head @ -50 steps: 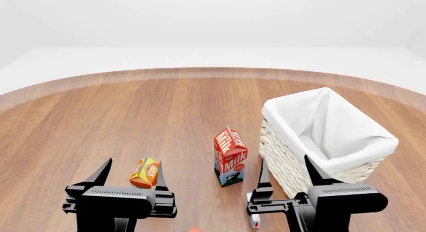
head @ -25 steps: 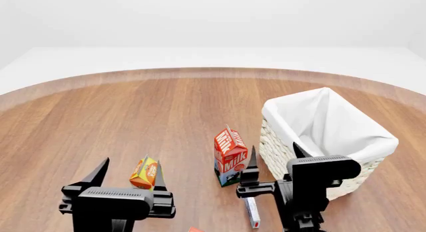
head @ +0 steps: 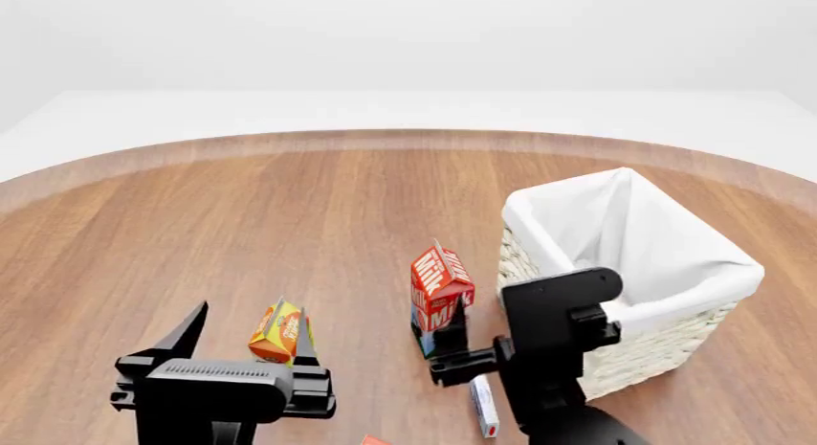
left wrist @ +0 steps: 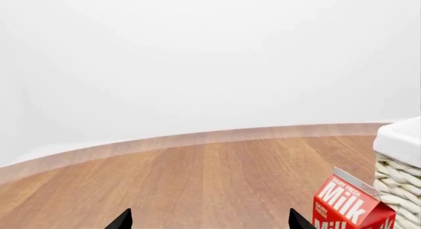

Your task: Pick up the cream cheese box and the butter, and put them in the basket.

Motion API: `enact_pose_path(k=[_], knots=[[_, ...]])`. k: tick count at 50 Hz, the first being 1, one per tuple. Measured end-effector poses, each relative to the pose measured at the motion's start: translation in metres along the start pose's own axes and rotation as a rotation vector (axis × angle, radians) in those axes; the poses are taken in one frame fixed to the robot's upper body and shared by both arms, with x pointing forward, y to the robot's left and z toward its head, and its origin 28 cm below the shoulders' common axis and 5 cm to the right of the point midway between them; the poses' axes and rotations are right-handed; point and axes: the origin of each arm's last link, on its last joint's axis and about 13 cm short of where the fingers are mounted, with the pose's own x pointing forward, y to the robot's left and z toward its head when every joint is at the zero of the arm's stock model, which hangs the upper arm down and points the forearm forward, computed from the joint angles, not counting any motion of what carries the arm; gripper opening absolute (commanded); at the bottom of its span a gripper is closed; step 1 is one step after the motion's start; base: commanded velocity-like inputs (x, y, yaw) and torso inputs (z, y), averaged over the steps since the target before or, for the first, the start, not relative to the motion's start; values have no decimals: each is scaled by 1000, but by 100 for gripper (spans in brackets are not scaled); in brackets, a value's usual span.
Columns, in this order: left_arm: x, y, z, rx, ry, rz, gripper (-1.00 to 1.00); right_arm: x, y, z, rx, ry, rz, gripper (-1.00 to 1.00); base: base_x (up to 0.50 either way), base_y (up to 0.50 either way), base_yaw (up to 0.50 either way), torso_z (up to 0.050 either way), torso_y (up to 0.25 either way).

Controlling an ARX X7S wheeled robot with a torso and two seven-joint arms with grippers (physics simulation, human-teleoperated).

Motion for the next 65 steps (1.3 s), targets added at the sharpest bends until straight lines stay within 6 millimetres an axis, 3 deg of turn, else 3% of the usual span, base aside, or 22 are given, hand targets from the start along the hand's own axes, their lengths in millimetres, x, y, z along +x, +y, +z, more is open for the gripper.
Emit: enact_pose_path(k=[34, 65], knots=[[0, 0, 1, -5, -1, -1, 100, 10, 9, 0, -23, 393, -34, 100, 0, 0, 0, 0, 0], [0, 0, 0, -5, 0, -2, 100, 23, 13, -15, -60, 532, -17, 100, 0, 0, 0, 0, 0]])
